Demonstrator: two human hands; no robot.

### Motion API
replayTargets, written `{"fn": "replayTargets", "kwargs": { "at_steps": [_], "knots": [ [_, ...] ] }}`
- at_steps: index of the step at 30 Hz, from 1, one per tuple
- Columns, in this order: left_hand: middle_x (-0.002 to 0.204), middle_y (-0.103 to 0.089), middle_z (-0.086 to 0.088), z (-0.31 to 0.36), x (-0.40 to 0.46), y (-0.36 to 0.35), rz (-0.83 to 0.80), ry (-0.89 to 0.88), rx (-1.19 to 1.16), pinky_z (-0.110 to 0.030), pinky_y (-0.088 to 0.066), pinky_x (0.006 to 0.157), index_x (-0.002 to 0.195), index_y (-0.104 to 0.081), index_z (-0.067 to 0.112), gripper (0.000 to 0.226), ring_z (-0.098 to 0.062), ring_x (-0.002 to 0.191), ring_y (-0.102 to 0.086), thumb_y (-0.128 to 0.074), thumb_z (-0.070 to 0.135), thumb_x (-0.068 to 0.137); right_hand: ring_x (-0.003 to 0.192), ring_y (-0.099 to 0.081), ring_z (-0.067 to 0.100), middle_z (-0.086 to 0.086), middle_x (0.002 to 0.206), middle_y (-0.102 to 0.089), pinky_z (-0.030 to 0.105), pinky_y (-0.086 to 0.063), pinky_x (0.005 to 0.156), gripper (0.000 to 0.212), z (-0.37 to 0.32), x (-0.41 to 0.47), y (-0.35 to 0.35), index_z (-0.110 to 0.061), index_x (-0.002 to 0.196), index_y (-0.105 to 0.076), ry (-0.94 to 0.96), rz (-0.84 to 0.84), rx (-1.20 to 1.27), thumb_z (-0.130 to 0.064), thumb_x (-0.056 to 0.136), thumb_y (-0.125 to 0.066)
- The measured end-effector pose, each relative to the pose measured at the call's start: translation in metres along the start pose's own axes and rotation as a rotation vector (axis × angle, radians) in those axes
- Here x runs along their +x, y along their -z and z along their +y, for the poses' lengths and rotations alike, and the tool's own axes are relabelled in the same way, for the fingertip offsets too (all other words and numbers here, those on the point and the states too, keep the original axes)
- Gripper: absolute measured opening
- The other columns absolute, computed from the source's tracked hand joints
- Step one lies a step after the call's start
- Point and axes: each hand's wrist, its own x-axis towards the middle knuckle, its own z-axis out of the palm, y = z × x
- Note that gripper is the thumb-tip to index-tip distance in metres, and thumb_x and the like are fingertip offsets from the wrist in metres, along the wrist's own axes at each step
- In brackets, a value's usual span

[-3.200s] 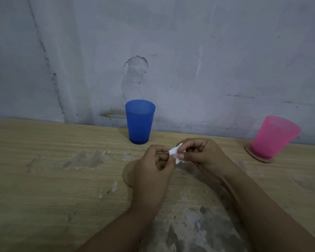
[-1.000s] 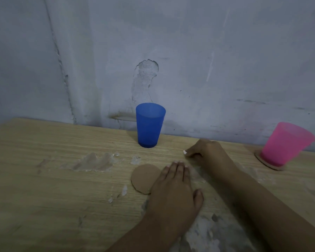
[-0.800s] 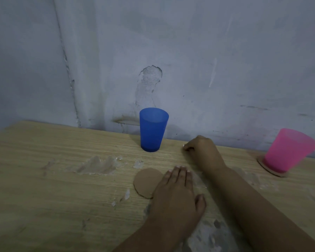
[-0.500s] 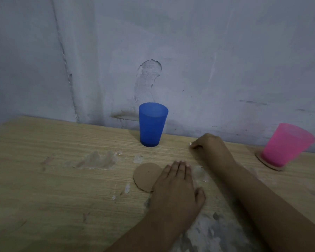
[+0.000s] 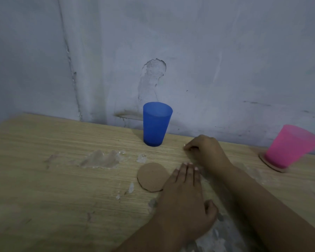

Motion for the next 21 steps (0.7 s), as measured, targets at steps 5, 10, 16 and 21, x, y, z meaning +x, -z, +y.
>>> {"fn": "replayTargets", "kwargs": {
  "at_steps": [5,10,16,21],
  "knots": [
    [0.159,0.008,-0.015,0.001,-0.001,-0.001,-0.004,0.0,-0.012,-0.034,0.015,0.113,0.149,0.005,0.002,0.078,-0.022,0.146,0.011,-0.025,0.047,0.092,0.084,-0.067,0.024,0.01,0.089,-0.072,0.006,-0.035,0.072,0.015,0.014,-0.019,0.015,-0.011,0.085,-0.076,0.053,-0.029,0.051,-0.005,0.072,-0.075],
    [0.159,0.007,-0.014,0.001,-0.001,-0.003,-0.012,0.013,-0.008,-0.033,0.015,0.112,0.149,0.004,0.003,0.078,-0.022,0.146,0.01,-0.023,0.05,0.093,0.097,-0.063,0.024,0.012,0.104,-0.07,0.028,-0.045,0.092,0.024,0.008,0.024,-0.005,-0.007,0.098,-0.072,-0.11,0.087,0.026,0.0,0.084,-0.055],
    [0.159,0.004,-0.014,0.0,0.001,-0.003,0.006,0.013,-0.013,-0.032,0.013,0.112,0.15,0.001,0.004,0.077,-0.021,0.146,0.008,-0.023,0.05,0.093,0.091,-0.065,0.023,0.012,0.099,-0.072,0.011,-0.037,0.08,0.022,-0.006,0.016,-0.003,-0.007,0.094,-0.074,-0.026,0.056,0.085,0.003,0.083,-0.058],
    [0.159,0.003,-0.014,0.0,0.001,-0.004,0.015,0.019,-0.02,-0.034,0.01,0.115,0.149,0.001,0.003,0.076,-0.021,0.146,0.007,-0.025,0.048,0.094,0.082,-0.068,0.025,0.011,0.087,-0.073,0.025,-0.047,0.076,0.009,0.014,-0.015,0.012,-0.009,0.082,-0.076,0.055,0.003,0.06,-0.004,0.079,-0.069]
  ]
}}
